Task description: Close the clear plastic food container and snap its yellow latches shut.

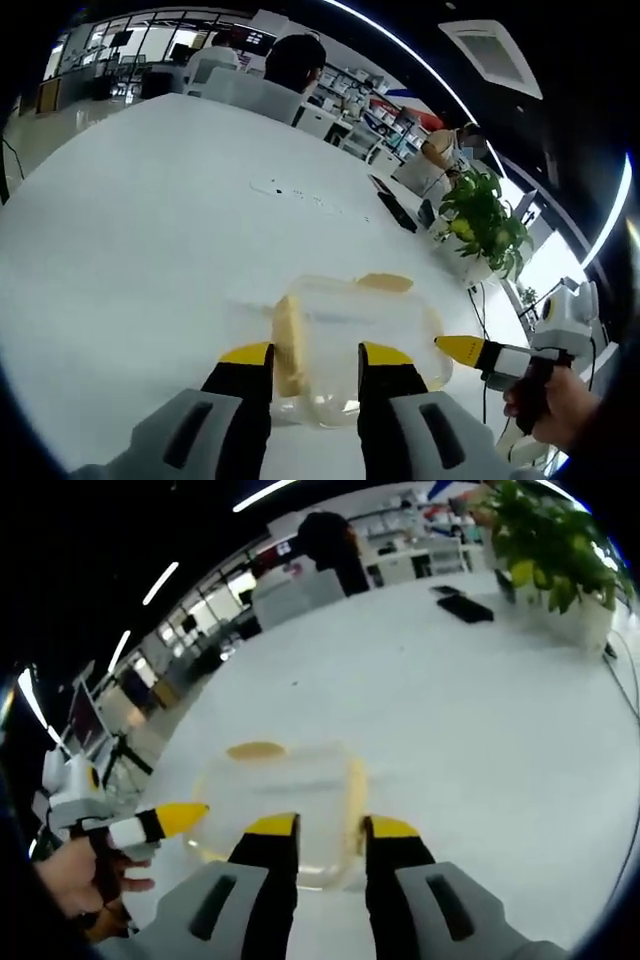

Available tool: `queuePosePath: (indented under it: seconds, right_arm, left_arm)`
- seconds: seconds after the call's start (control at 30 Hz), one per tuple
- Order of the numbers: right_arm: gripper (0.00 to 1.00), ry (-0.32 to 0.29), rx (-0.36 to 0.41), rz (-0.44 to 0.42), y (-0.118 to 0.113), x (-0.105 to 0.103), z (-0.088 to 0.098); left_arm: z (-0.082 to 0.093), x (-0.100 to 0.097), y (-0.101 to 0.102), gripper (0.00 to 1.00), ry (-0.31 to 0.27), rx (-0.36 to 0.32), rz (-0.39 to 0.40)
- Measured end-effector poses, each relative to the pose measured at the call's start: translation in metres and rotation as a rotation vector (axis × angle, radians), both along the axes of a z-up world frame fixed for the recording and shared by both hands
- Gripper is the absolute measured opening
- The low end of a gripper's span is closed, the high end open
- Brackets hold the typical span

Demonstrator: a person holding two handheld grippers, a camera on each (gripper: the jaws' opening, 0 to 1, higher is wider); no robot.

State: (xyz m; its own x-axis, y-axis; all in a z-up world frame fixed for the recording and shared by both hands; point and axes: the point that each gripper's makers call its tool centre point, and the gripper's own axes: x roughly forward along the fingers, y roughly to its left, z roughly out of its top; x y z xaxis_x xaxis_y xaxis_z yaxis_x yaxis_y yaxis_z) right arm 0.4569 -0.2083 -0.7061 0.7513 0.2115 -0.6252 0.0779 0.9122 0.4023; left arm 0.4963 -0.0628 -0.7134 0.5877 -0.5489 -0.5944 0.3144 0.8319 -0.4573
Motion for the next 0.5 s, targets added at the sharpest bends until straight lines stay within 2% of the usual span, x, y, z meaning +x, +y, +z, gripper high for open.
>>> queuePosePath:
  seconds: [0.27,0.5]
  right_arm:
    - [0.19,-0.003,-0.016,-0.012,0.0003,0.0008,0.0014]
    - [0.17,0.029,-0.037,0.017,0.0021,0.0018,0.0022]
  left_arm:
    - [-0.0016,0.0021,-0.0001,0.24,0.024,0.007,-0.006]
    - [-0.0017,0.0035,-0.0007,0.20,0.030,0.042,-0.001]
